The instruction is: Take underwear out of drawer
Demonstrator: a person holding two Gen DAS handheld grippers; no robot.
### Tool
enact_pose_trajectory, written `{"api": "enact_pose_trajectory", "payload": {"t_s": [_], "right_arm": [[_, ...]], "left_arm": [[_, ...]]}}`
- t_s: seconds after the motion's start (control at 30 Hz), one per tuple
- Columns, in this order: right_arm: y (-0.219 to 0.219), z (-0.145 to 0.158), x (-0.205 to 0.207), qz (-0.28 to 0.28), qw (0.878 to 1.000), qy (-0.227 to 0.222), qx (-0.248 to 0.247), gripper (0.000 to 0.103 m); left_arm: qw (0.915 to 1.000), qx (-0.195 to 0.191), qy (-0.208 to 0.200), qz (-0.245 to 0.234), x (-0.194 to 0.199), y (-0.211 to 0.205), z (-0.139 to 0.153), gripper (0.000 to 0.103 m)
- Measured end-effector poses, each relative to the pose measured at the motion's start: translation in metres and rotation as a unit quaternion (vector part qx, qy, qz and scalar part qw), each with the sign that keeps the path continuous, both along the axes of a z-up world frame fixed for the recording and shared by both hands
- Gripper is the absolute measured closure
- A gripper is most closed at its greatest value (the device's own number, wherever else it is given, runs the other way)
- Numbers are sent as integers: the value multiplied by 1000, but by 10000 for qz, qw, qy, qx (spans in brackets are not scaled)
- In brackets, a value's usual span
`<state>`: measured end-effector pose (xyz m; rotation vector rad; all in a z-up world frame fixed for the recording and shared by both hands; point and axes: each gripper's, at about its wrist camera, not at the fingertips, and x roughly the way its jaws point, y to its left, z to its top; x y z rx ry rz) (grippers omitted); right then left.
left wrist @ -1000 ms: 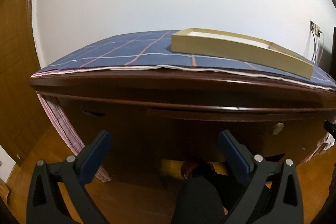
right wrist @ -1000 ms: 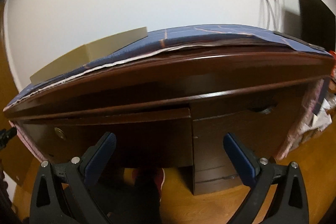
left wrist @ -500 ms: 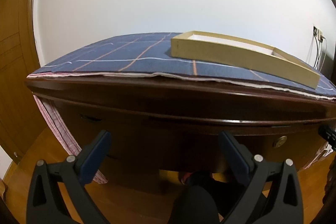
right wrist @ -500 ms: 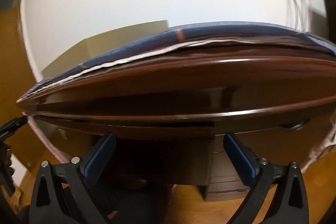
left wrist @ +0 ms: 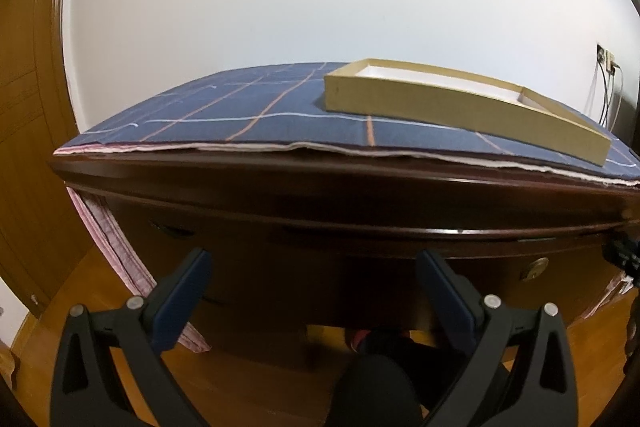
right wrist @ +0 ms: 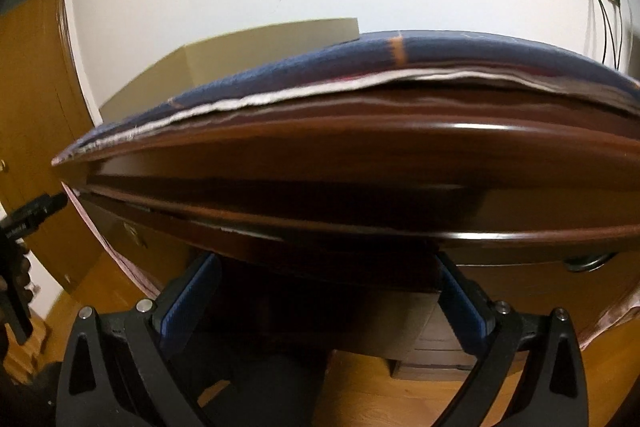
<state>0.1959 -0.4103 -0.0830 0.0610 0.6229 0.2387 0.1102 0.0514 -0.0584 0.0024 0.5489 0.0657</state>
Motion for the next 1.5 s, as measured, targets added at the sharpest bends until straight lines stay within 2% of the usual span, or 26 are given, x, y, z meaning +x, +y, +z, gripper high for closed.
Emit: {"api": "enact_pose_trajectory", "payload": {"t_s": [0.23,0.4,0.57,0.63,0.73,0.77,0.83,0.87,0.93,0.97,1.1,1.27,1.5], "right_arm": [[-1,3,-10,75,9995,272,117,0],[4,1,-31,122,9990,429,-20,1],[6,31,-60,-498,9987,-124,23,1],[18,44,-65,-389,9988,-302,20,1],[46,48,-48,-225,9995,-161,-183,1],[48,46,-43,-200,9995,-77,-220,2],[58,39,-31,-131,9994,152,-279,18],[59,35,-25,-134,9990,320,-269,22],[62,27,-15,-204,9977,618,-191,38],[60,23,-11,-246,9968,744,-136,43],[62,14,-6,-391,9931,1057,-313,44],[63,15,-1,-423,9903,1290,-312,44],[74,11,-3,-488,9915,1152,-365,44]], "left_arm": [[10000,48,-39,-35,-3,-3,3,0],[9999,81,-35,-140,-8,-7,3,0],[9995,129,-124,-268,-14,-6,6,0],[9994,126,-69,-307,-12,-7,6,0],[9993,136,99,-343,-5,-11,6,0],[9991,128,150,-381,-3,-12,6,0],[9988,254,194,-372,3,-15,7,0],[9987,306,245,-328,5,-16,7,0],[9981,347,367,-366,10,-19,4,0],[9978,376,413,-363,12,-20,3,1],[9956,616,604,-362,22,-30,-4,2],[9932,676,903,-291,29,-30,-15,3],[9935,496,993,-237,27,-24,-20,2]]}}
